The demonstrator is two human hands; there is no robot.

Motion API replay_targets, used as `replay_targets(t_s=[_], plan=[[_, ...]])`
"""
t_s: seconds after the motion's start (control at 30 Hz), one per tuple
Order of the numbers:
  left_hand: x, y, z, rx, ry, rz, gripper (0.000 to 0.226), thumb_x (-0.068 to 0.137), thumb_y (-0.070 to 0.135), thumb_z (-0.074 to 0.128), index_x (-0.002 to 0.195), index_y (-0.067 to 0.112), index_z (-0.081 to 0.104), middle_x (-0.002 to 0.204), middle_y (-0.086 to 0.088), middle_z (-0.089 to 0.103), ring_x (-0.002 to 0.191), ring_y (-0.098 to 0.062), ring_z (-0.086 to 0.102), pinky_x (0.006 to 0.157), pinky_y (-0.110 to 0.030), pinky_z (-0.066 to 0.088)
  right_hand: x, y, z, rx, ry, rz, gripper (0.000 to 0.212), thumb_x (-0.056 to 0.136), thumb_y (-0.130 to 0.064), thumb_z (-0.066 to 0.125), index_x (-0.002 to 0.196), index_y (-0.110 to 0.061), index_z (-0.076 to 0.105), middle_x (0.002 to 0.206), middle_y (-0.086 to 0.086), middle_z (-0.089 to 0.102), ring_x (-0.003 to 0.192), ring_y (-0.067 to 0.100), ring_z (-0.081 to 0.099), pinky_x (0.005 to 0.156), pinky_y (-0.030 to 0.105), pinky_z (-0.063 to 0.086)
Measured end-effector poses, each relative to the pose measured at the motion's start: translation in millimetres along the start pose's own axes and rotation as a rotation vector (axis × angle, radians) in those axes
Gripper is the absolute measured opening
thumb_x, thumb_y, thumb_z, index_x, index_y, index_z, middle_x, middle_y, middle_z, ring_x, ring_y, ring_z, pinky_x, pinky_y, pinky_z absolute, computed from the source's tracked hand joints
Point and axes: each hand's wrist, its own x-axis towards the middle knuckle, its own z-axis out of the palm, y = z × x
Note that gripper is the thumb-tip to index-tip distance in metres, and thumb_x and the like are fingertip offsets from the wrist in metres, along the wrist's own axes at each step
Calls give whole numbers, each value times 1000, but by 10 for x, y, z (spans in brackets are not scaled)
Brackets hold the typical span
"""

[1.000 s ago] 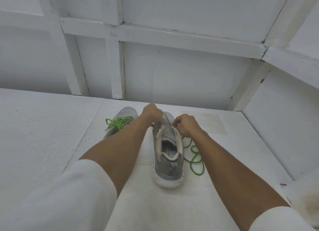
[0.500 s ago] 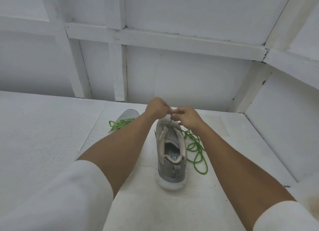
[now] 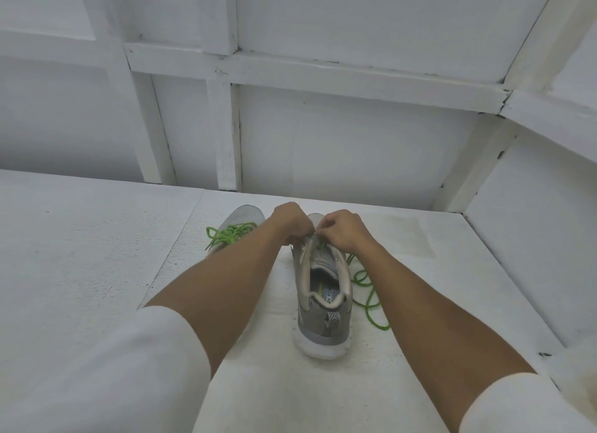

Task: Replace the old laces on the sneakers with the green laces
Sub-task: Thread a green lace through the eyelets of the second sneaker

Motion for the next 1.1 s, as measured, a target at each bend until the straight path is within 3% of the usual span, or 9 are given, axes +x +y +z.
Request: replay_targets(t_s=[0.17,0.37,0.5,0.73,0.9,1.0,1.1], plan=[[79,-66,-4,-66,-151,-111,26,95,3,47,69,6,51,68,-8,52,61,-17,48,67,-27,46,-18,-18,37,-10,-7,35,8,77,-15,69,80,-19,76,91,3,72,87,16,62,70,22,42],[109,-96,-4,-126,-195,-127,19,98,4,41,104,7,59,93,-13,57,74,-22,51,76,-29,47,-48,-63,79,-66,21,38,9,75,-15,67,75,-22,73,89,5,71,85,22,64,69,26,50],[133,-114,-15,-171,-170,-148,21,96,4,40,100,10,60,87,-10,58,63,-17,50,62,-27,46,-61,-88,85,-96,34,35,10,76,-16,66,80,-19,74,93,7,70,87,24,65,72,30,53],[112,-103,1,-201,-166,-155,21,96,4,40,101,10,60,88,-10,59,66,-17,51,66,-27,45,-60,-114,91,-106,43,34,12,77,-16,67,84,-18,75,94,6,71,87,25,65,71,30,53],[109,-117,28,-290,-126,-145,23,93,5,48,72,9,57,70,-6,58,63,-16,54,58,-24,42,-32,-112,142,-97,42,10,8,81,-19,69,86,-19,75,96,8,71,89,26,65,77,34,55],[136,-168,101,-318,-91,-127,28,94,6,47,67,10,54,78,-9,60,74,-21,55,54,-24,40,-48,-116,179,-106,72,0,8,82,-20,67,89,-18,71,97,7,69,91,28,63,78,35,53],[196,-212,231,-349,-11,-113,27,93,7,54,66,9,52,82,-13,58,68,-23,52,55,-27,40,-68,-116,105,-33,75,11,16,79,-17,64,93,-16,57,93,6,60,85,28,58,67,31,46]])
